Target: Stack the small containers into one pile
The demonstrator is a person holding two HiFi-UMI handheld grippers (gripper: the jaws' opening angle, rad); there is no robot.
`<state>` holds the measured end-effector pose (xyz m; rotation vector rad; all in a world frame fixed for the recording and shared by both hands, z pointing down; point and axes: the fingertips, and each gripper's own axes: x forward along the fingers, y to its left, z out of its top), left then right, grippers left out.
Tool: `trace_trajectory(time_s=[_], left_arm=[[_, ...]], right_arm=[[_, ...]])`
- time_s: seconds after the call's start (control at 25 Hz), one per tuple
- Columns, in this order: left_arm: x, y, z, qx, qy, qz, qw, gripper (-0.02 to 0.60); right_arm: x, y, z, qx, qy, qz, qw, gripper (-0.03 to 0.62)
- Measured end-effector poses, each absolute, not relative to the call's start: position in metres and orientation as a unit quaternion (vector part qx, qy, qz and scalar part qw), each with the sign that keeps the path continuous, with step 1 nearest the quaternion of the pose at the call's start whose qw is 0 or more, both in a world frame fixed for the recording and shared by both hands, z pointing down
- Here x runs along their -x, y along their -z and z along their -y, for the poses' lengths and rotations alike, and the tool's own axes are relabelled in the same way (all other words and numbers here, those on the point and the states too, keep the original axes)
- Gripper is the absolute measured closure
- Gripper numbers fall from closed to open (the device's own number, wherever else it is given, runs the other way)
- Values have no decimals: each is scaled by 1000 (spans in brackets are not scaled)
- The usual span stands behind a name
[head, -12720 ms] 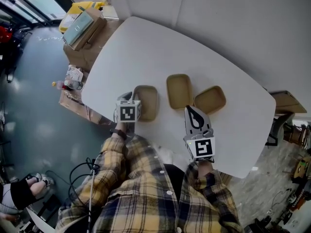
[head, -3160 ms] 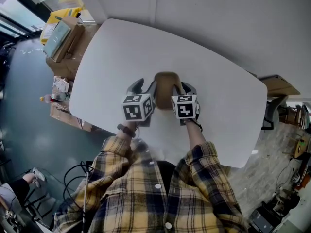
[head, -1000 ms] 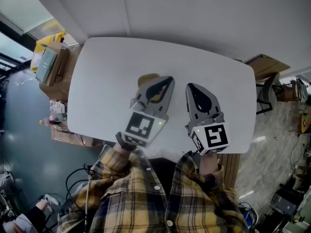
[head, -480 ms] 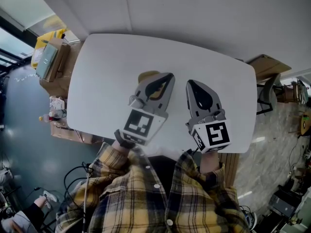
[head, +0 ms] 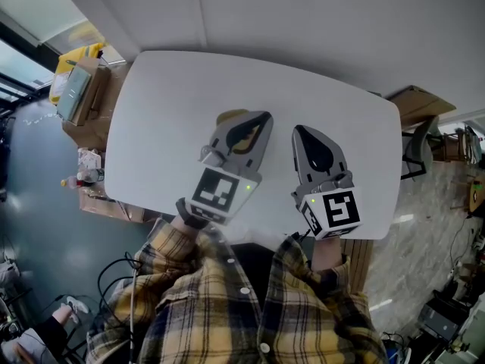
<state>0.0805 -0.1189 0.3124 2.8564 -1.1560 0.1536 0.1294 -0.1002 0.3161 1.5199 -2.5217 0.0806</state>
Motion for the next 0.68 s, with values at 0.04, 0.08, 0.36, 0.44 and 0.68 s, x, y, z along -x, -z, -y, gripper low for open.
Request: trace_trajectory(time_s=[0.04, 0.08, 0.36, 0.44, 0.68], left_arm=[[-81, -311, 119, -926, -50, 374, 29, 565], [-81, -309, 121, -924, -48, 377, 32, 565], [-64, -304, 130, -913, -36, 404, 29, 565], [-59, -304, 131, -913, -41, 405, 19, 565], [-61, -296, 132, -919, -28, 393, 6, 565]], right_arm=[[-130, -316, 100, -514, -27, 852, 98, 579], [-130, -316, 100, -514, -28, 851, 98, 579], [-133, -317, 99, -520, -31, 848, 100, 579], [-135, -317, 99, -522, -29, 847, 99, 579], [-145, -306, 101, -523, -15, 847, 99, 579]])
